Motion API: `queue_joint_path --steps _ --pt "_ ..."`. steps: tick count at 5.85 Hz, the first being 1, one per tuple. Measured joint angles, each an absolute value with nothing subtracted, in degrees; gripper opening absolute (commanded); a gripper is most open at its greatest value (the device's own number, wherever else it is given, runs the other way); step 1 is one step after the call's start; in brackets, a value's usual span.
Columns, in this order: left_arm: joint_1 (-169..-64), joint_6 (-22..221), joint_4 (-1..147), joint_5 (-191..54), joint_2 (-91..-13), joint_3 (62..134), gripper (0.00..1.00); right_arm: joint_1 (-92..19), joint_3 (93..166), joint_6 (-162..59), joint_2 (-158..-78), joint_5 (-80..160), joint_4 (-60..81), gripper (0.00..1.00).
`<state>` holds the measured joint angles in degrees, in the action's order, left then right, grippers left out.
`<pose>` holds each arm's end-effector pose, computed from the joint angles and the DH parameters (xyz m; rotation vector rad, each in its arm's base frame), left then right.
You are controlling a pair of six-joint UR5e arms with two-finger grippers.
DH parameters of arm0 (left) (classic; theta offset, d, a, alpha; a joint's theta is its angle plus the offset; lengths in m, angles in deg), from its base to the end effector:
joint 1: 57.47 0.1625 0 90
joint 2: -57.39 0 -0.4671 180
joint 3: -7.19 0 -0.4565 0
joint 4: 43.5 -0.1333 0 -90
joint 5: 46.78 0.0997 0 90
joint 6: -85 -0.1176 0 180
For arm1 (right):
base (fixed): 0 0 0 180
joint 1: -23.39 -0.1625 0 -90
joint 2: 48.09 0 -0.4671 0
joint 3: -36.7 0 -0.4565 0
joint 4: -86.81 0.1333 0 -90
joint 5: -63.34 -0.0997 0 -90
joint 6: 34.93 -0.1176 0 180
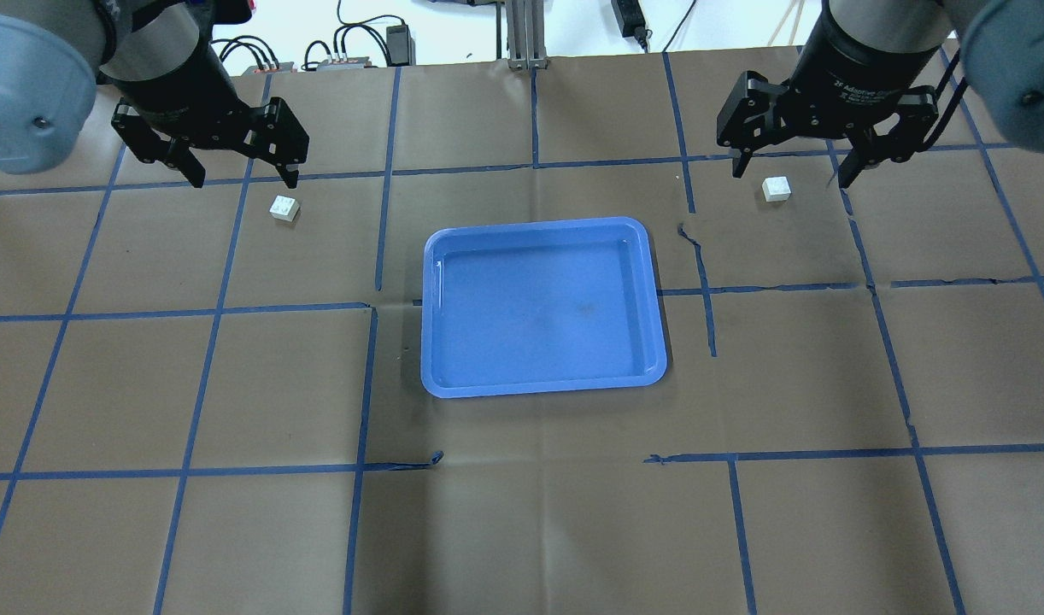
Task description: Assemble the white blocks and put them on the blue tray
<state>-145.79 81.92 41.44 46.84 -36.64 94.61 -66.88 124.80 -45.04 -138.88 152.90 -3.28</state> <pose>-0.1083 -0.5995 0.5060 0.0345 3.0743 -0.0928 0.1368 -0.5542 0.5384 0.2680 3.1172 -0.0745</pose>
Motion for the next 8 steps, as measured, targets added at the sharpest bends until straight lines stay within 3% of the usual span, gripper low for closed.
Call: queue_joint_path --steps 5,8 --pt "-143.9 79.5 41.1 46.2 -37.8 94.3 0.99 -66.9 124.9 -45.0 -138.9 152.9 -3.3 1.00" --pt "-141.6 75.8 33.1 46.0 -54.1 87.6 0.95 -66.9 124.9 -45.0 -138.9 152.9 -3.3 1.00"
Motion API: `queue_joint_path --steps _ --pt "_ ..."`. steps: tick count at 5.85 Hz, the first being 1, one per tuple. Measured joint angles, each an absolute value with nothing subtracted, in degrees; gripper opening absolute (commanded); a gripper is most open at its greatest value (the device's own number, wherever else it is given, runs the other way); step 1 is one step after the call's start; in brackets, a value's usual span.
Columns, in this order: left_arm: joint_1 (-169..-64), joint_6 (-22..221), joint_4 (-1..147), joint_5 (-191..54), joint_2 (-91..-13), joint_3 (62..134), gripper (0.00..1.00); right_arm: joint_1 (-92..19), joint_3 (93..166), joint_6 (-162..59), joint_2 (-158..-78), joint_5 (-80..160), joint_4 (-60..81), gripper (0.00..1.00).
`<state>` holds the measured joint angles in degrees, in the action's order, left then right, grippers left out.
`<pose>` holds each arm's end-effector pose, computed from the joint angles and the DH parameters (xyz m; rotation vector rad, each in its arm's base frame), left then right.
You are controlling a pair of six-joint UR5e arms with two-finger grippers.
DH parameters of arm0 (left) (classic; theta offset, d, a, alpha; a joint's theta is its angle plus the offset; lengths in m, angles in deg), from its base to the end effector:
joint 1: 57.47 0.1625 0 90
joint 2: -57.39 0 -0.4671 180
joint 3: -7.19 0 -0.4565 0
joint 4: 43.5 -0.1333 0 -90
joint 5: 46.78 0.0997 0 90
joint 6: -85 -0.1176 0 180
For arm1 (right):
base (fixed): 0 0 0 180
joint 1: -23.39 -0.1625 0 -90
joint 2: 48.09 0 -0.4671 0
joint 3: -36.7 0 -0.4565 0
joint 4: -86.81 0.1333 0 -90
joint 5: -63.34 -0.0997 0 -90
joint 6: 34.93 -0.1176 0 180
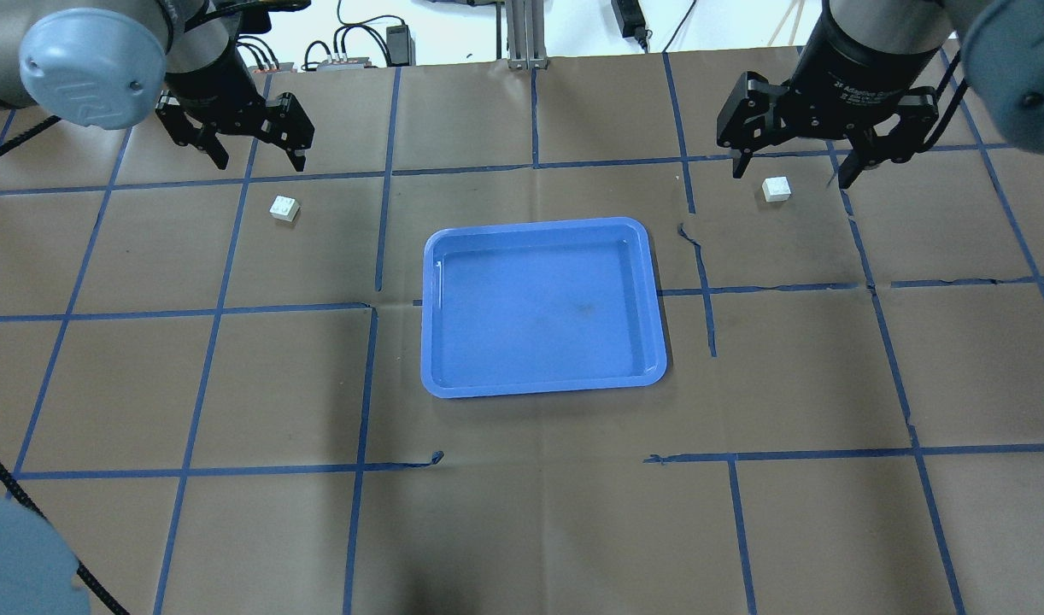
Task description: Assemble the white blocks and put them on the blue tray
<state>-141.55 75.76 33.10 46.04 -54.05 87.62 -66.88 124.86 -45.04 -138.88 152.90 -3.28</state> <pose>-0.0525 -0.7296 0.3886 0.0885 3.0879 -0.0309 0.1368 -0.5541 0.5378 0.2681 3.1173 -0.0729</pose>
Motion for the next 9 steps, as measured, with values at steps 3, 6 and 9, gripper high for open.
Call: queue_joint_path --steps 3,6,9 --pt "-137.5 69.9 25.2 43.7 -66.6 83.6 0.93 -66.9 124.8 -39.3 -138.7 152.4 -3.8 1.00" --pt "-136.5 60.6 19.2 42.5 -72.0 86.3 0.88 -66.7 124.6 -18.1 -137.6 151.9 -4.4 1.00" --pt "-135.4 53.7 15.3 42.7 -73.1 89.1 0.50 -66.7 122.7 11.1 -133.9 152.5 -4.7 1.00"
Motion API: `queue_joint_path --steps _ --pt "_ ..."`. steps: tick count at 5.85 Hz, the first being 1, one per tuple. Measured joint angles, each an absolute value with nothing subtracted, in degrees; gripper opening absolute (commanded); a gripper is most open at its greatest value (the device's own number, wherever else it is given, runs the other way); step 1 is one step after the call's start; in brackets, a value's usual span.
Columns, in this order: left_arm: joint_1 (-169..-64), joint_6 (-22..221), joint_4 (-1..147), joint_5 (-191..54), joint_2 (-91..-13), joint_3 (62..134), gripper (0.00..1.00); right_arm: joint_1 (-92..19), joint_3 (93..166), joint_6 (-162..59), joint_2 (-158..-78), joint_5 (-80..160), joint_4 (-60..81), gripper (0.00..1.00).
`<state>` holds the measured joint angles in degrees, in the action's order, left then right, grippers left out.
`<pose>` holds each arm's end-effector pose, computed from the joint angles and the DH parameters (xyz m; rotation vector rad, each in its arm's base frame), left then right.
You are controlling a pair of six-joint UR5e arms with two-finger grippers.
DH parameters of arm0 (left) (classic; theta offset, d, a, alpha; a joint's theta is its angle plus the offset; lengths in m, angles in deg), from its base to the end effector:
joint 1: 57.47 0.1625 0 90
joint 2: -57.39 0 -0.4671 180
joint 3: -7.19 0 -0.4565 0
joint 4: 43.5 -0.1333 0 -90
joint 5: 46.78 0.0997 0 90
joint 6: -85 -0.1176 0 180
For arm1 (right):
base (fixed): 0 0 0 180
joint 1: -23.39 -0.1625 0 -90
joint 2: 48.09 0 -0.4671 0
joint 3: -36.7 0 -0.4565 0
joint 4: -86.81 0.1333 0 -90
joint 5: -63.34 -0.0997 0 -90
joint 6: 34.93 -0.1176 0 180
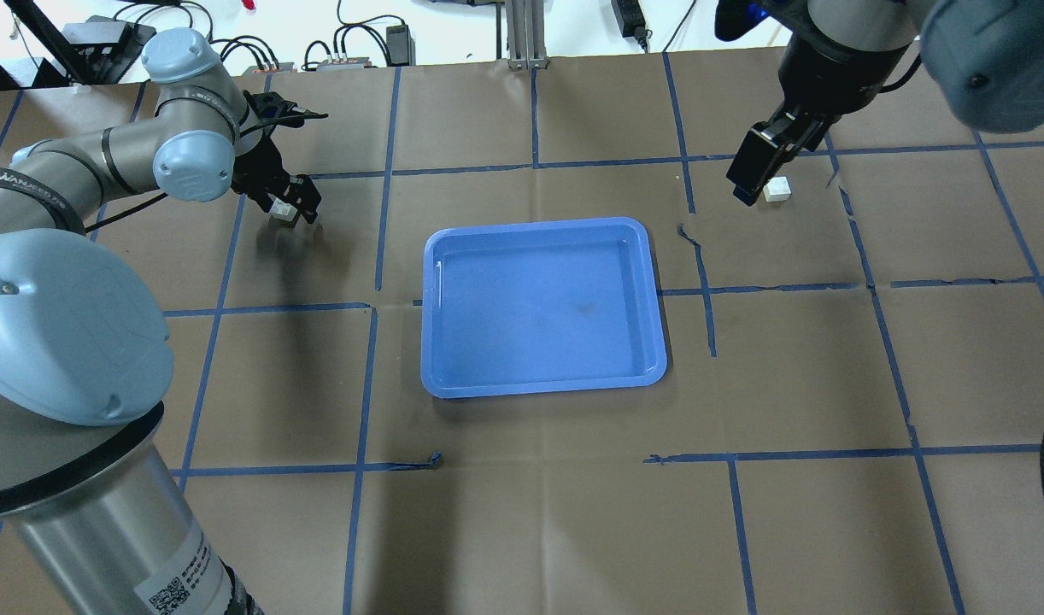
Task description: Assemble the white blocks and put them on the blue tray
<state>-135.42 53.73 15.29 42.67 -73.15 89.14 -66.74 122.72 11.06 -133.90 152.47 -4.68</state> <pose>0.0326 -0.7965 0.1525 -0.5214 -3.0805 -0.0269 0.1364 -0.5926 0.5113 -1.2286 2.8853 -0.0415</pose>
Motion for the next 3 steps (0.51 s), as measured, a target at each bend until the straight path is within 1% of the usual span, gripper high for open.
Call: queue_joint_path --steps 1,2,3 --pt "-135.4 53.5 15.2 42.7 -73.1 89.3 0.16 -66.8 119.7 19.2 -131.1 152.6 -4.7 1.00" --pt "-135.3 53.7 15.2 42.7 -73.0 89.3 0.11 -66.8 116.0 26.1 -127.9 152.7 -4.7 1.00" --pt "-135.3 54.4 15.3 42.8 -72.7 89.2 0.08 -66.8 112.8 32.5 -124.9 152.7 -4.6 1.00"
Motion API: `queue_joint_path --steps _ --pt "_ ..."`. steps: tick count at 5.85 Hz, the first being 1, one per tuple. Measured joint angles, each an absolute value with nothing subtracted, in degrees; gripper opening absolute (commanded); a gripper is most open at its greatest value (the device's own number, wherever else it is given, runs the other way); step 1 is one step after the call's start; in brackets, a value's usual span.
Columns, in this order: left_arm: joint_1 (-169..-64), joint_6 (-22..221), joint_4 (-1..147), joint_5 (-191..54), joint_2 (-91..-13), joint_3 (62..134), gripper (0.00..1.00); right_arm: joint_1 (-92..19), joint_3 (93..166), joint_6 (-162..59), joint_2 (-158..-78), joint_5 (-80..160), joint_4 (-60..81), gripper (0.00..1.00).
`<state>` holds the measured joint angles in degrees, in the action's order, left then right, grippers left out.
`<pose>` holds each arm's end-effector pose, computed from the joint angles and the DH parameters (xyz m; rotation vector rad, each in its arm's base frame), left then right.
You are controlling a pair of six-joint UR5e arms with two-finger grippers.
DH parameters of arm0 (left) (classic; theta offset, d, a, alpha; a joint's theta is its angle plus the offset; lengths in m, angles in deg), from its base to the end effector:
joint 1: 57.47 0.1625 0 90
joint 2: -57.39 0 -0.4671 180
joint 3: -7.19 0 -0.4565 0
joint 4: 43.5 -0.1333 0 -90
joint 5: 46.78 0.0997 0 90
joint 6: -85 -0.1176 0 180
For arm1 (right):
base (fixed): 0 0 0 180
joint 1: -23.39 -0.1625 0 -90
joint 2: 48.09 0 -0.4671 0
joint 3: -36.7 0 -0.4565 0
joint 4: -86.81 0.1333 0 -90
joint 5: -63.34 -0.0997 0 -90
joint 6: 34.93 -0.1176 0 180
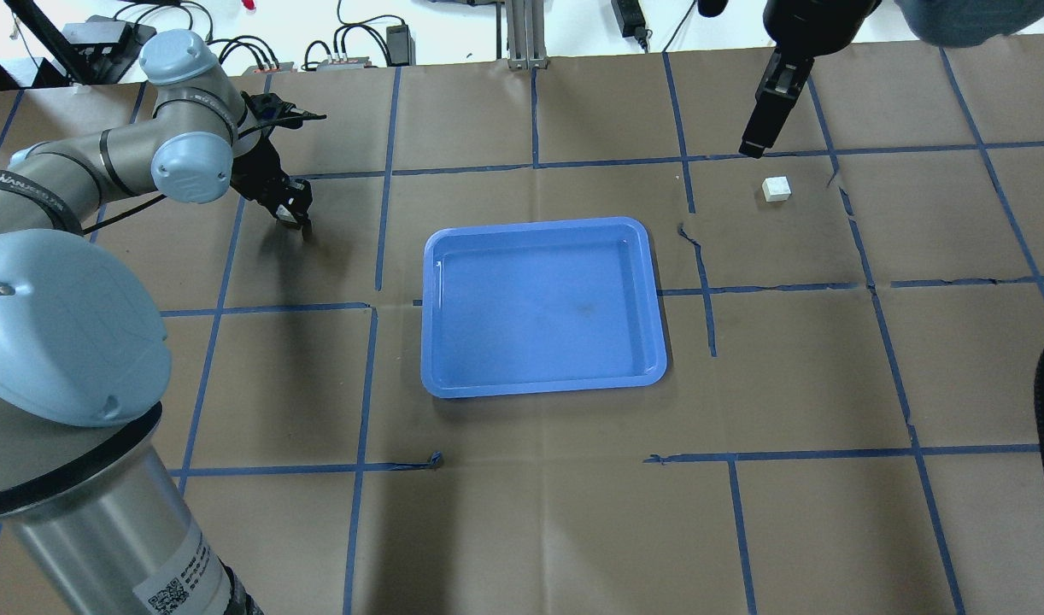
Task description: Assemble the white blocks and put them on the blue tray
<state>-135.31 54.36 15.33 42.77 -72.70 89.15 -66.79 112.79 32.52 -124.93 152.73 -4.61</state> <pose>0.0343 -0.7963 0.1585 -0.5023 -3.0880 -0.0179 0.1366 -0.6665 0.5096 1.7416 -2.5995 0.0586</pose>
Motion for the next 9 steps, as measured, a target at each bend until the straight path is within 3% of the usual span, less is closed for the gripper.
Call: queue_joint_path --steps 4,9 --pt "-139.4 66.2 18.4 42.6 -67.9 88.2 0.08 -62.0 110.3 51.3 -118.9 152.4 -5.2 1.00" --pt "-164.2 88.7 21.5 42.1 -60.5 93.7 0.08 -52.4 110.7 78.8 -110.3 152.3 -11.0 1.00"
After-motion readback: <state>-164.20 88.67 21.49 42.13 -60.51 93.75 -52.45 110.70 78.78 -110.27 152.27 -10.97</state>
